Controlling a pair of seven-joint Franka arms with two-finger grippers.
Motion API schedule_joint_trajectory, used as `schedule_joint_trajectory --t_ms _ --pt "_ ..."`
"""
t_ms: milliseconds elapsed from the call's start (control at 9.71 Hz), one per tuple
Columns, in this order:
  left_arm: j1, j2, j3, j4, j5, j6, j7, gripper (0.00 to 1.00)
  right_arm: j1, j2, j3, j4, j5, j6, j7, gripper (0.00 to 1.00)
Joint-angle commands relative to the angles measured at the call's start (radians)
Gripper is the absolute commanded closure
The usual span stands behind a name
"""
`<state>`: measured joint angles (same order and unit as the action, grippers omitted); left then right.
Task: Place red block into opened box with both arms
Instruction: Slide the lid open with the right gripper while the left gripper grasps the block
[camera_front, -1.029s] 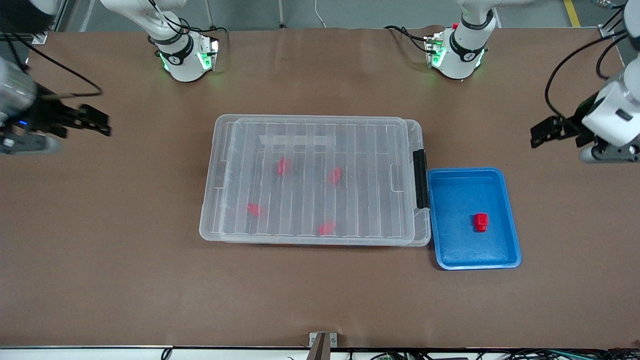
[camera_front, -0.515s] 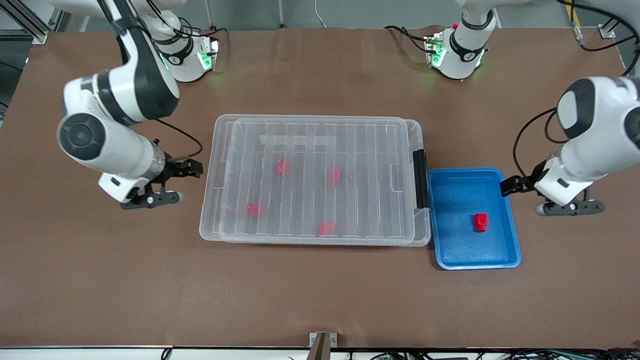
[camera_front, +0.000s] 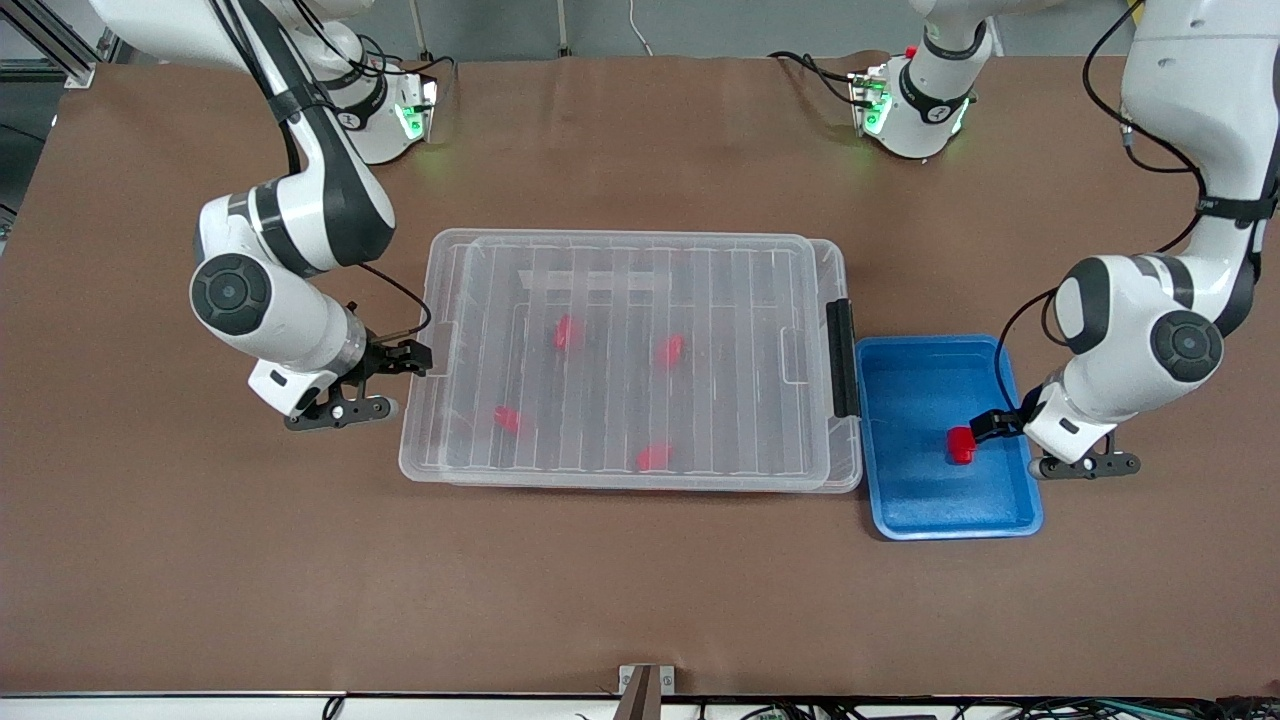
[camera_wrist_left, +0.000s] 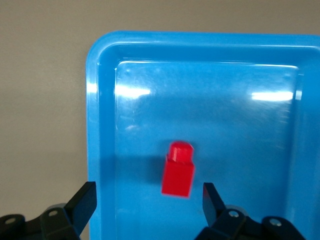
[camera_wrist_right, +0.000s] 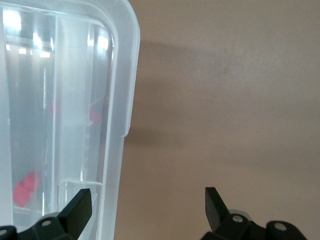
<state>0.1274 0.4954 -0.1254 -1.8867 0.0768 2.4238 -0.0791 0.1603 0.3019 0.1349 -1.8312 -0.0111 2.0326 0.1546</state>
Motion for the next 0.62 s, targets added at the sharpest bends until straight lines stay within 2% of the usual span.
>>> schedule_joint_trajectory --t_ms 0,515 --pt "0.012 0.089 -0.005 0.0 0.02 0.076 0.001 0.14 -0.004 -0.032 0.008 -0.072 -0.023 0.049 0.017 0.0" --pt "-0.005 0.101 -0.01 0.004 0.018 0.075 -0.014 0.18 -0.016 -0.024 0.006 -0.08 -0.078 0.055 0.016 0.0"
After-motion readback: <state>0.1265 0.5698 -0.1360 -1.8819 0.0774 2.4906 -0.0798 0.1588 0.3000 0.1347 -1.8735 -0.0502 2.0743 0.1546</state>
